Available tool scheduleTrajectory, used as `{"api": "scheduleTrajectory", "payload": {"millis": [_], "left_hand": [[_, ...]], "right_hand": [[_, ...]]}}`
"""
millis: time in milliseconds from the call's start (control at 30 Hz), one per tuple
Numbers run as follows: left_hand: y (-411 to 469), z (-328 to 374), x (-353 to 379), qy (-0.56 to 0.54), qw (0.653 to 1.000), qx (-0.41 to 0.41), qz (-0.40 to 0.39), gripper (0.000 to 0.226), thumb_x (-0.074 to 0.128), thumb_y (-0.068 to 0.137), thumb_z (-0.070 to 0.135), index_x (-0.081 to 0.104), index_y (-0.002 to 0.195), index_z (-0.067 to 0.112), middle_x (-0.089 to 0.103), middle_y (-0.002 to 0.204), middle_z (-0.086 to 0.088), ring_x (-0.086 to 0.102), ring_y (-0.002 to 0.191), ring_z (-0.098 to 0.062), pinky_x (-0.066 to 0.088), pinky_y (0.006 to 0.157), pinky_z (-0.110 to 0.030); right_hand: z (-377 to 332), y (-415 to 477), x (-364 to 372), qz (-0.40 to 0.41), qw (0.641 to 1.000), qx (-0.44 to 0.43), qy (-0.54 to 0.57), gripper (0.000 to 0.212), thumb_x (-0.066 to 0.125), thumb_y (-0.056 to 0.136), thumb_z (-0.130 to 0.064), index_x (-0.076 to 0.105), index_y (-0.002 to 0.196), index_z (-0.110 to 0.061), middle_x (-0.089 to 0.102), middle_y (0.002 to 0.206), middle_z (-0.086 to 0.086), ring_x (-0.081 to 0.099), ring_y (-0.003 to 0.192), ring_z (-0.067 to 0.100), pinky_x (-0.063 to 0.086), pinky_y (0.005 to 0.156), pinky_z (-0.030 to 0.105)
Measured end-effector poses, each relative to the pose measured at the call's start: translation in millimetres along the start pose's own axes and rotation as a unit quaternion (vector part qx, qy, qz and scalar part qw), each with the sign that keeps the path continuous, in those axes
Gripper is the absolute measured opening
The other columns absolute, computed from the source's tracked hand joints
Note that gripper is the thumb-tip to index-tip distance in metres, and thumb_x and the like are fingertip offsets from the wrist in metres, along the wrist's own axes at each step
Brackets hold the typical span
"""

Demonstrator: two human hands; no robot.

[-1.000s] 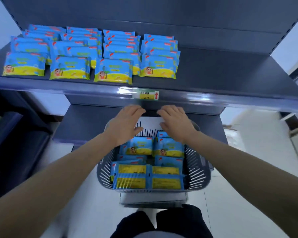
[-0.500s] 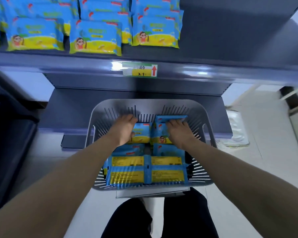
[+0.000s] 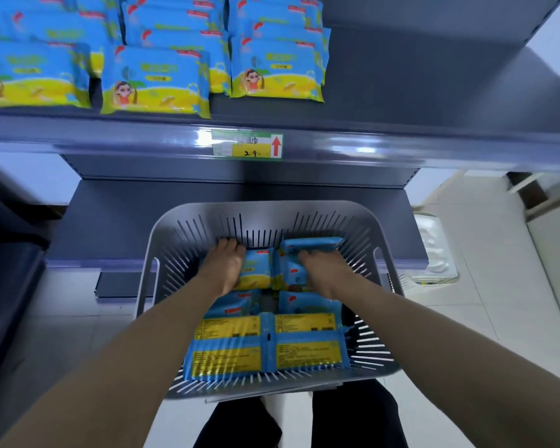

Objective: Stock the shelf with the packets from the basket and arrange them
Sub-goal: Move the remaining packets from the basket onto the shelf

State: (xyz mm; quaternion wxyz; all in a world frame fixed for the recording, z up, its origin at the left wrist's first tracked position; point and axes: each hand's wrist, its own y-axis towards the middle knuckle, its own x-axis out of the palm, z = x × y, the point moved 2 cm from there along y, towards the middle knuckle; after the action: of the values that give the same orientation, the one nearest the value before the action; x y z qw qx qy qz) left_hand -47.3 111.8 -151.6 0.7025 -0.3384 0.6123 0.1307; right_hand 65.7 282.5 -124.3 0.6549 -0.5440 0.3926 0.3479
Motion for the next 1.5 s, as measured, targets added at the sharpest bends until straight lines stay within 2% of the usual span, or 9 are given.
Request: {"api": "scheduleTrajectory", "payload": {"millis": [200, 400, 533, 667, 800, 933, 1033, 1200, 1500], "left_hand": [[-14, 1, 0, 0.012, 1.0, -0.022, -0.003, 0.05, 0.045, 0.09, 0.004, 0.03, 0.138, 0.004, 0.035, 0.139, -0.016, 0.031, 0.128, -0.032, 0.024, 0.107, -0.036], [-16, 6, -34, 0.058, 0.998, -0.031, -0.02, 0.03, 0.055, 0.086, 0.01, 0.053, 0.116, 0.007, 0.048, 0.125, -0.013, 0.041, 0.118, -0.03, 0.034, 0.099, -0.035], [-30, 9, -82, 0.052, 0.999, 0.011, -0.009, 0.021, 0.05, 0.087, 0.007, 0.054, 0.107, 0.01, 0.062, 0.114, -0.009, 0.056, 0.108, -0.027, 0.039, 0.088, -0.034], [-57, 8, -162, -0.033, 0.997, 0.049, 0.04, 0.023, 0.053, 0.089, 0.018, 0.052, 0.112, 0.011, 0.061, 0.114, -0.007, 0.056, 0.105, -0.027, 0.039, 0.085, -0.034], [-88, 8, -235, -0.188, 0.975, 0.064, 0.103, 0.024, 0.059, 0.089, 0.019, 0.059, 0.111, 0.011, 0.061, 0.106, -0.005, 0.054, 0.09, -0.02, 0.045, 0.077, -0.033], [-107, -3, -285, -0.214, 0.96, 0.059, 0.171, 0.017, 0.065, 0.086, 0.018, 0.063, 0.101, 0.011, 0.058, 0.096, -0.003, 0.048, 0.082, -0.016, 0.034, 0.067, -0.027], [-108, -16, -312, -0.229, 0.948, 0.032, 0.219, 0.018, 0.069, 0.082, 0.013, 0.065, 0.099, 0.009, 0.058, 0.091, -0.002, 0.05, 0.083, -0.017, 0.032, 0.067, -0.025], [-89, -24, -329, -0.233, 0.941, -0.017, 0.246, 0.025, 0.069, 0.081, 0.011, 0.066, 0.105, 0.006, 0.063, 0.106, -0.011, 0.056, 0.1, -0.027, 0.045, 0.087, -0.038], [-34, -14, -342, -0.227, 0.946, -0.038, 0.228, 0.028, 0.066, 0.084, 0.012, 0.063, 0.112, 0.008, 0.061, 0.108, -0.007, 0.054, 0.1, -0.022, 0.036, 0.076, -0.022]], "right_hand": [[2, -16, -64, 0.052, 0.997, -0.042, 0.029, 0.04, 0.055, 0.087, -0.012, 0.043, 0.126, -0.013, 0.054, 0.117, 0.015, 0.057, 0.105, 0.038, 0.048, 0.081, 0.042], [6, -42, -152, 0.129, 0.99, -0.054, 0.033, 0.044, 0.052, 0.089, -0.009, 0.039, 0.13, -0.016, 0.048, 0.118, 0.014, 0.057, 0.101, 0.039, 0.045, 0.076, 0.041], [18, -55, -211, 0.178, 0.983, -0.042, 0.026, 0.042, 0.052, 0.084, -0.003, 0.04, 0.124, -0.013, 0.045, 0.118, 0.013, 0.057, 0.096, 0.039, 0.04, 0.07, 0.037], [36, -46, -267, 0.199, 0.978, -0.045, 0.04, 0.042, 0.05, 0.081, -0.002, 0.041, 0.121, -0.011, 0.046, 0.115, 0.014, 0.057, 0.095, 0.039, 0.049, 0.078, 0.043], [46, -21, -303, 0.192, 0.978, -0.049, 0.07, 0.054, 0.046, 0.084, 0.0, 0.038, 0.136, -0.011, 0.049, 0.128, 0.017, 0.05, 0.113, 0.036, 0.046, 0.09, 0.043], [48, 12, -321, 0.154, 0.985, -0.061, 0.053, 0.058, 0.045, 0.086, 0.001, 0.035, 0.141, -0.015, 0.049, 0.133, 0.014, 0.049, 0.116, 0.034, 0.046, 0.088, 0.038], [45, 32, -327, 0.143, 0.987, -0.064, 0.041, 0.061, 0.052, 0.086, -0.005, 0.033, 0.143, -0.018, 0.051, 0.133, 0.014, 0.05, 0.115, 0.034, 0.047, 0.088, 0.039], [52, 58, -325, 0.16, 0.985, -0.052, 0.025, 0.073, 0.066, 0.082, -0.02, 0.027, 0.144, -0.019, 0.044, 0.137, 0.014, 0.047, 0.122, 0.034, 0.043, 0.097, 0.042], [84, 75, -336, 0.254, 0.967, -0.019, 0.032, 0.078, 0.069, 0.075, -0.055, 0.037, 0.134, -0.013, 0.04, 0.136, 0.01, 0.033, 0.127, 0.029, 0.03, 0.099, 0.041]]}}
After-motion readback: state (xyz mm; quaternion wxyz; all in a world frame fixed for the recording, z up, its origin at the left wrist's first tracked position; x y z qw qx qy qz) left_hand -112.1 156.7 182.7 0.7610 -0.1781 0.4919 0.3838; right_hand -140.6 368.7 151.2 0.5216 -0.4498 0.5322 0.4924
